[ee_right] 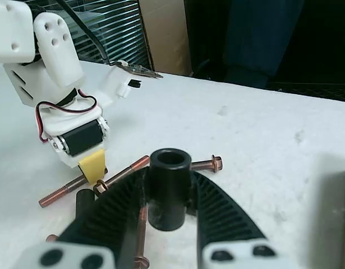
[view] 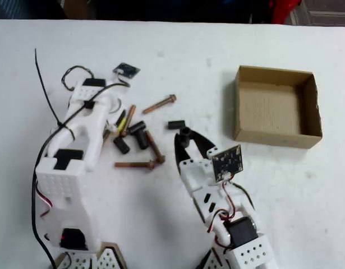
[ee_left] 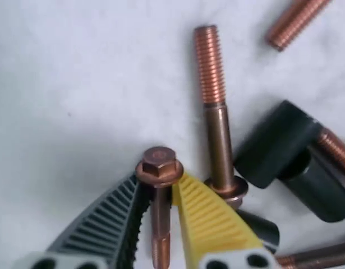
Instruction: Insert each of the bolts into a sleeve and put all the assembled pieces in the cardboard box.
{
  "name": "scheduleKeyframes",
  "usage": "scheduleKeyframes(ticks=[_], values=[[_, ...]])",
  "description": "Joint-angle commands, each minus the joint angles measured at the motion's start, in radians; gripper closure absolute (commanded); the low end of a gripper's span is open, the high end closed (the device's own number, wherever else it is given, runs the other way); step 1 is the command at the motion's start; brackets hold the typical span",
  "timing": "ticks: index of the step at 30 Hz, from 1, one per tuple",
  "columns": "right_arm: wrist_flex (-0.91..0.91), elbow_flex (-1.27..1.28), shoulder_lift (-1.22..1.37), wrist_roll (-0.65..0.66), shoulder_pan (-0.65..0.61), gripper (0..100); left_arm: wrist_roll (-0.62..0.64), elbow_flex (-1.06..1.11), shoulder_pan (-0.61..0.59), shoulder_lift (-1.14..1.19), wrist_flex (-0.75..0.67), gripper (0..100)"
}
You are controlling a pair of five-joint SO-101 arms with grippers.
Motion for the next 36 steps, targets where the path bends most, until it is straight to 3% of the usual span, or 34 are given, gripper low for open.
scheduleKeyframes(ticks=[1,8,18,30,36], values=[[0.004,0.006,-0.005,0.014,-0.005,98.1,0.009,-0.018,0.013,-0.007,0.011,96],[0.027,0.006,-0.008,0.014,-0.008,98.1,0.009,-0.054,0.012,-0.047,0.083,96],[0.025,0.006,-0.008,0.009,-0.064,98.1,0.009,-0.169,0.054,-0.283,0.276,98],[0.024,0.006,-0.012,0.011,-0.13,98.1,0.014,-0.16,0.199,-0.742,0.287,98],[0.024,0.006,-0.012,0.014,-0.131,98.1,0.224,-0.16,0.262,-0.868,0.242,98]])
